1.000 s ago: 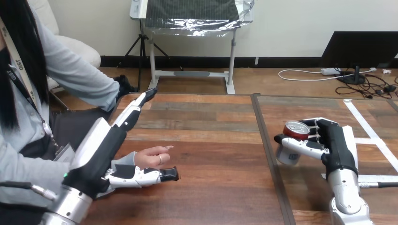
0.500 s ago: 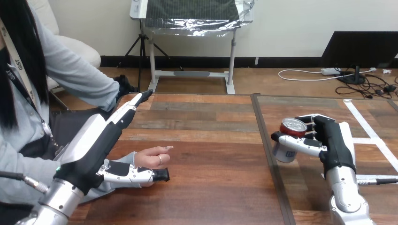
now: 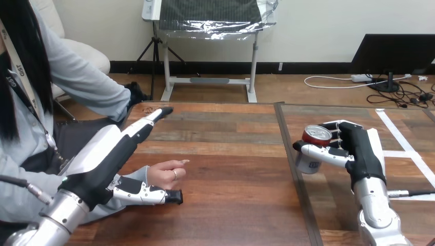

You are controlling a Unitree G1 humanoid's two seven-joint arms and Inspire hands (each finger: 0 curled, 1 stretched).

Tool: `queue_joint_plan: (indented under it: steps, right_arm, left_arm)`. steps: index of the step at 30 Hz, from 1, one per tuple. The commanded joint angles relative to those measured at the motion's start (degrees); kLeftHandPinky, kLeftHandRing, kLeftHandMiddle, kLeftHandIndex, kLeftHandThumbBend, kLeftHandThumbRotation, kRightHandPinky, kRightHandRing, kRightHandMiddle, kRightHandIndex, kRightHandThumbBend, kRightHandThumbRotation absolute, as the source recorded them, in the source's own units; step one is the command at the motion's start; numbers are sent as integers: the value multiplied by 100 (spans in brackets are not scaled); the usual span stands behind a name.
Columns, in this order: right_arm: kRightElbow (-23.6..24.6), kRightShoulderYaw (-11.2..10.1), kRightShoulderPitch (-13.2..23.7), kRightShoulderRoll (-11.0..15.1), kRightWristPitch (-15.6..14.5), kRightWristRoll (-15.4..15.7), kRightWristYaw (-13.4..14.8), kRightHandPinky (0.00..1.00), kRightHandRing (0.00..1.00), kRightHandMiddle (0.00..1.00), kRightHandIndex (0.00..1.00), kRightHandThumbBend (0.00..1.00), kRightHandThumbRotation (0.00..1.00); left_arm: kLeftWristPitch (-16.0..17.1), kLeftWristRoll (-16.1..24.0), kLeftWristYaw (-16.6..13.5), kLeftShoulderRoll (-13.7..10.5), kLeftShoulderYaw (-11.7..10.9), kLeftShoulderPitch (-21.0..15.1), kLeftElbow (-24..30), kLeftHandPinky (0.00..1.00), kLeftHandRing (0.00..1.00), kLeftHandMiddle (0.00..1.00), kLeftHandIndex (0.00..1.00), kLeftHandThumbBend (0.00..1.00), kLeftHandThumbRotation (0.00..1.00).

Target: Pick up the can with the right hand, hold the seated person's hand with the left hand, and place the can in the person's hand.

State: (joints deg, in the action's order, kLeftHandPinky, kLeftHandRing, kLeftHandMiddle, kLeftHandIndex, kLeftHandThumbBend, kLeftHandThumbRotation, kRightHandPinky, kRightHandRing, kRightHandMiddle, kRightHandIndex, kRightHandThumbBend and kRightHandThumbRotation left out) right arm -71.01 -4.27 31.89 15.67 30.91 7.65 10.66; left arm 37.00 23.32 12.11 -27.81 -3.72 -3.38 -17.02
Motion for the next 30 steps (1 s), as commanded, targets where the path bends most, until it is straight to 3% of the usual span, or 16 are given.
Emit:
queue_joint_plan:
  steps: [1, 9, 23, 30]
  right_arm:
    - [352, 38, 695, 20, 197, 29, 51, 37, 43, 49, 52, 77, 0]
    - [278, 72, 761, 16, 110, 108, 103, 38, 43, 49, 52, 76, 0]
    - [287, 155, 783, 21, 93, 248, 214, 39, 44, 50, 53, 77, 0]
    - [272, 162, 787, 36, 135, 272, 229, 38, 44, 50, 53, 78, 0]
  left_arm:
    - [-42, 82, 54, -275, 144, -548, 237, 86, 92, 92, 93, 100, 33]
    - [-55, 201, 104, -481, 290, -723, 119, 84, 89, 90, 91, 100, 33]
    - [-314, 487, 297, -795, 562, -978, -49, 67, 77, 82, 84, 100, 32]
    - [-206, 590, 267, -938, 722, -1159, -364, 65, 75, 80, 81, 100, 31]
